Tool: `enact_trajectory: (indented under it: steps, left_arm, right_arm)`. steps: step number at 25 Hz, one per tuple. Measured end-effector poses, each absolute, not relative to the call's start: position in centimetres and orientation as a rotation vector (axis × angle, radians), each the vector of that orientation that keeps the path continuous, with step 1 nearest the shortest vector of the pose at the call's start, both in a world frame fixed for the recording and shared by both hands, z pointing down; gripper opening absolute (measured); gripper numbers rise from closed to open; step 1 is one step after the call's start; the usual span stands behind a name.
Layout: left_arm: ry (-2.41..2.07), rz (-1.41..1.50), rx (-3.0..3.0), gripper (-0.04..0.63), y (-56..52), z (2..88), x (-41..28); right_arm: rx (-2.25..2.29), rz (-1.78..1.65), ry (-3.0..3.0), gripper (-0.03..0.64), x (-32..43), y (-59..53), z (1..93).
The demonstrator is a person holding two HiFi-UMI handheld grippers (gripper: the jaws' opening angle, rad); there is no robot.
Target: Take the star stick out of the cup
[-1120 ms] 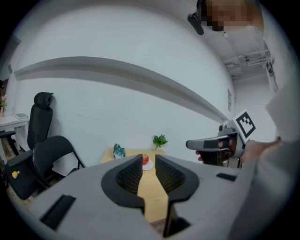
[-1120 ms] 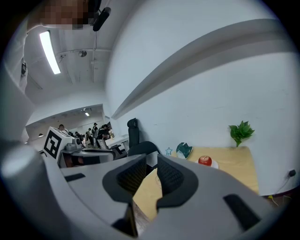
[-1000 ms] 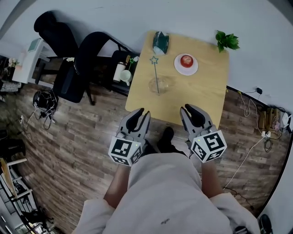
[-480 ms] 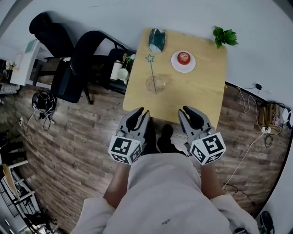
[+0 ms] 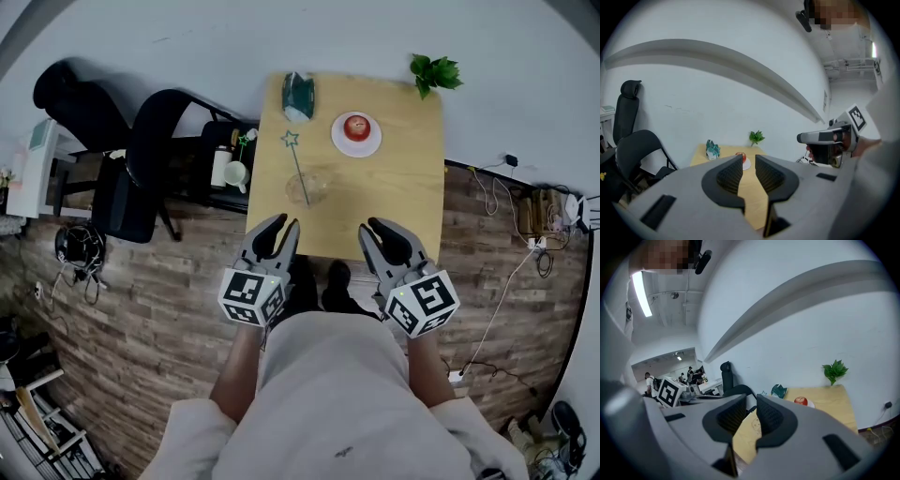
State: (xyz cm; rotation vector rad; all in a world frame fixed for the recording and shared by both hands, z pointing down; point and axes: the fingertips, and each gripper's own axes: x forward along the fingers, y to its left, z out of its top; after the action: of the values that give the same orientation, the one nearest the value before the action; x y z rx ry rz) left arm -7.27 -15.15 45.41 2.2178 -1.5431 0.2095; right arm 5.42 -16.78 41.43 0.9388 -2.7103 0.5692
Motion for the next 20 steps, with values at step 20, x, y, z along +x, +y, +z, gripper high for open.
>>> enact_trajectory:
  steps: [20]
  left_arm:
    - [-1.248,0.318,2.253,0.071,-23.4,53.3,-12.4]
  right_arm:
    - [1.204,0.647,-2.573,0.063,1.7,-20.0,42.4]
